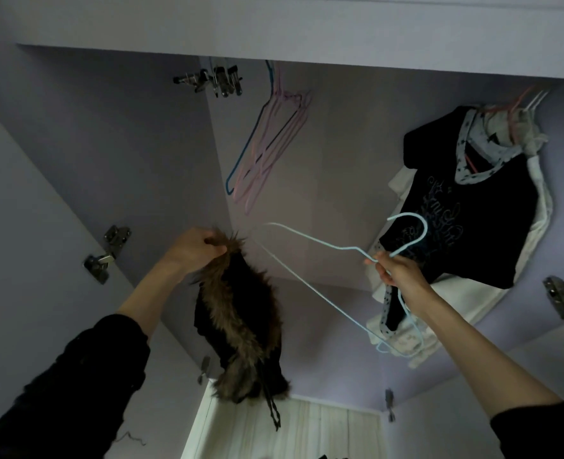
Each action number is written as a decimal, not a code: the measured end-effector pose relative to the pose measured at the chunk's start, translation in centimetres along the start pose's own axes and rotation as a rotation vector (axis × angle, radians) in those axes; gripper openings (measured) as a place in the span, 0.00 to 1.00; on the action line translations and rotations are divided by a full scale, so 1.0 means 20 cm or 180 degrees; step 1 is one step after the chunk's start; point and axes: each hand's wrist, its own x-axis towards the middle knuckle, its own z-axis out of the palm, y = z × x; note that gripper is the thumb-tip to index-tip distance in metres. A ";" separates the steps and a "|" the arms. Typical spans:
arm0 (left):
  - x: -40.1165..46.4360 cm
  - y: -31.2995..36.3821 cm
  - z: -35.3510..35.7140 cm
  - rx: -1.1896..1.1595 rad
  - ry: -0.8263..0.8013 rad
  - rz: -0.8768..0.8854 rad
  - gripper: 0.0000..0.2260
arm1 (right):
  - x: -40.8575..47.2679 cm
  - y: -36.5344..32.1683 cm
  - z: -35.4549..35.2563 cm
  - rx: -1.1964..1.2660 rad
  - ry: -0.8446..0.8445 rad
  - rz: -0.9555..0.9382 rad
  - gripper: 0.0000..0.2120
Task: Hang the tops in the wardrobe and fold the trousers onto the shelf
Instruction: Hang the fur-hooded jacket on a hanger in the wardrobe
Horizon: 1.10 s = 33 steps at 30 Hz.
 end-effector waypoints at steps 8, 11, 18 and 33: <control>0.01 -0.06 0.00 0.0880 0.0391 0.0181 0.12 | -0.10 -0.10 0.07 -0.0390 -0.0576 -0.0768 0.21; 0.00 -0.03 0.00 0.0900 0.0431 0.0314 0.10 | -0.11 -0.13 0.12 -0.0770 -0.0665 -0.0937 0.17; -0.07 0.14 0.01 0.0895 0.0360 0.0880 0.07 | -0.17 -0.22 0.28 -0.1173 -0.0751 -0.1405 0.12; -0.21 0.32 0.06 0.1640 0.0489 0.2653 0.10 | -0.28 -0.33 0.39 -0.0692 -0.0888 -0.1329 0.18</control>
